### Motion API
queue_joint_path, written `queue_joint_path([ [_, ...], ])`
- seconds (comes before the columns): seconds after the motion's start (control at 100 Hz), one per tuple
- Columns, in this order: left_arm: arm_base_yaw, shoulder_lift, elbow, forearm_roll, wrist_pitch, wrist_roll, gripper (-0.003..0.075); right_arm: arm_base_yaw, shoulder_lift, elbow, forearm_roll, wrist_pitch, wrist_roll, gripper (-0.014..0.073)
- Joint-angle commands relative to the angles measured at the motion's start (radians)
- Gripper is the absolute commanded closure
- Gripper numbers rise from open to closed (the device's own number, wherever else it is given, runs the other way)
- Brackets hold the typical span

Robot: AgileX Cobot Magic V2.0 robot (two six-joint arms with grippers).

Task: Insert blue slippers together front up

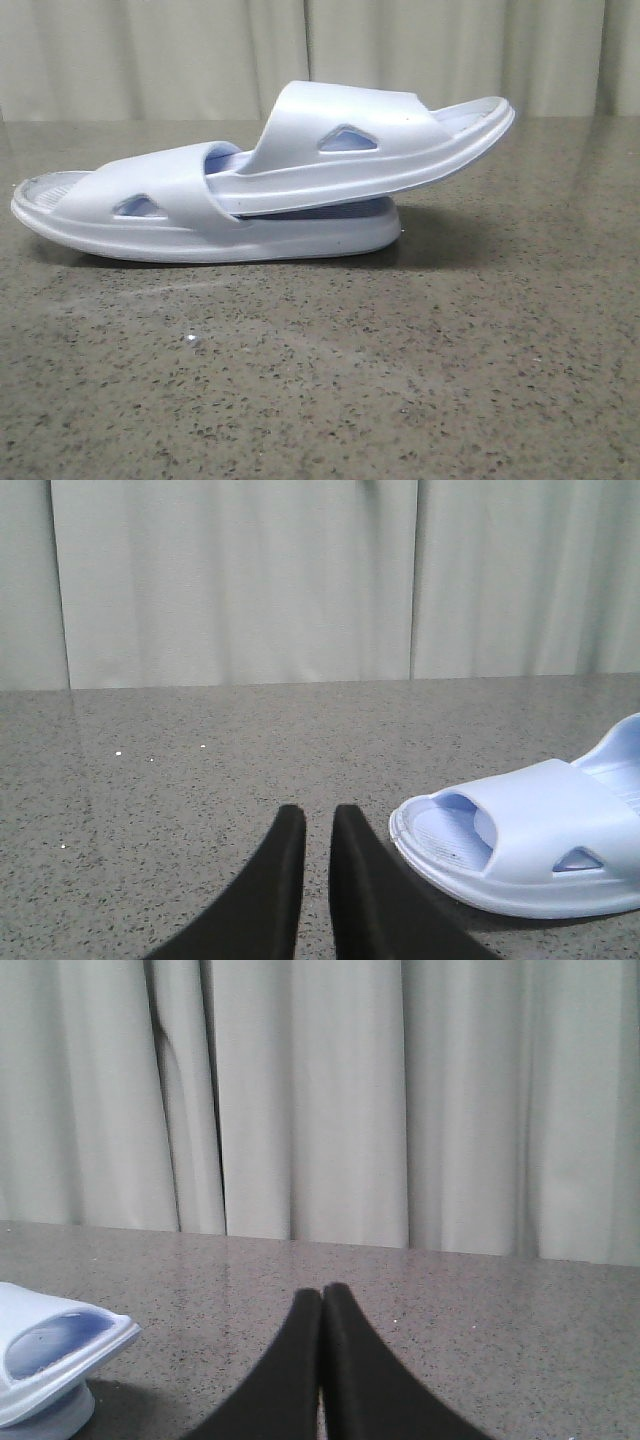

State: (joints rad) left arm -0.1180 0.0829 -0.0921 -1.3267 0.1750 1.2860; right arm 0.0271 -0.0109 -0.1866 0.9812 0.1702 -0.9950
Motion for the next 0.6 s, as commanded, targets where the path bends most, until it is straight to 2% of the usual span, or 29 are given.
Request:
queue_joint_path([
  [0.0, -0.007, 0.008, -0.027, -0.02, -0.015, -0.003, 0.0704, -0.003, -0.014, -0.026, 0.001, -0.047, -0.015, 0.0701],
  [0.59, -0.007, 0.008, -0.023, 0.003, -0.036, -0.003, 0.0704, -0.003, -0.014, -0.026, 0.001, -0.047, -0.015, 0.0701],
])
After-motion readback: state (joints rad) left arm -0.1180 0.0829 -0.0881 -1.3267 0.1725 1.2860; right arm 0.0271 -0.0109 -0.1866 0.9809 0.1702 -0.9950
